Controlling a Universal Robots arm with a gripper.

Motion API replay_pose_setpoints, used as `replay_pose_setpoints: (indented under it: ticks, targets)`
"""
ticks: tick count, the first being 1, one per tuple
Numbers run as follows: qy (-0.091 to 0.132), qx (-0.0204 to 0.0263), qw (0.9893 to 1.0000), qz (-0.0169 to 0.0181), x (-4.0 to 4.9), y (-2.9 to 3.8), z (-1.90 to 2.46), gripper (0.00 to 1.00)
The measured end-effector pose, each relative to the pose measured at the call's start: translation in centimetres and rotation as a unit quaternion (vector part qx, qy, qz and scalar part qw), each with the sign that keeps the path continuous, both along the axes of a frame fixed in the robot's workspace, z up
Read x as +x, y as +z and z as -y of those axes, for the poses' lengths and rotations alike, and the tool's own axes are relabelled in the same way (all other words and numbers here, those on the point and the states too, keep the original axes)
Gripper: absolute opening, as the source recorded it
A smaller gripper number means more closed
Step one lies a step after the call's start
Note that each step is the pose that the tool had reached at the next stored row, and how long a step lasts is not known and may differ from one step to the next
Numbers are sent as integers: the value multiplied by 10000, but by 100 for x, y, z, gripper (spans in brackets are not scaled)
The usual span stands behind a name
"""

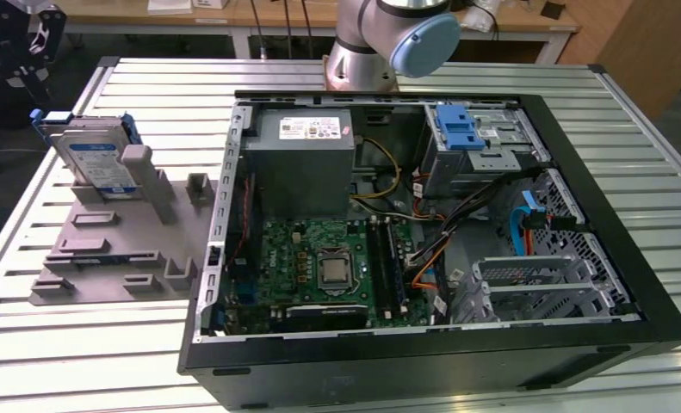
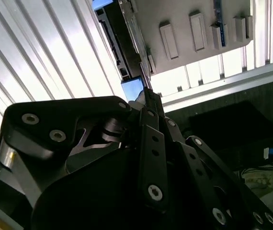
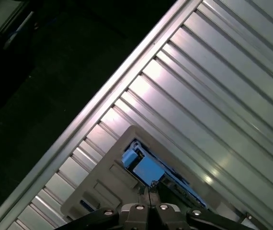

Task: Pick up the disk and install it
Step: 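Pick up the disk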

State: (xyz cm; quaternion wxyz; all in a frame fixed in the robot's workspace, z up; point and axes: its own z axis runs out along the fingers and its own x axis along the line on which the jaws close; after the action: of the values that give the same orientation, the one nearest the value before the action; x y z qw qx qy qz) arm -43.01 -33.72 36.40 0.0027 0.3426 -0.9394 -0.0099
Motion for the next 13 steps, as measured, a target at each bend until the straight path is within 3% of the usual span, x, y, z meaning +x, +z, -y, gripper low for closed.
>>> replay_pose_setpoints:
  ticks: [13]
  targets:
    - [520, 0, 9986, 0, 0, -1, 0, 11]
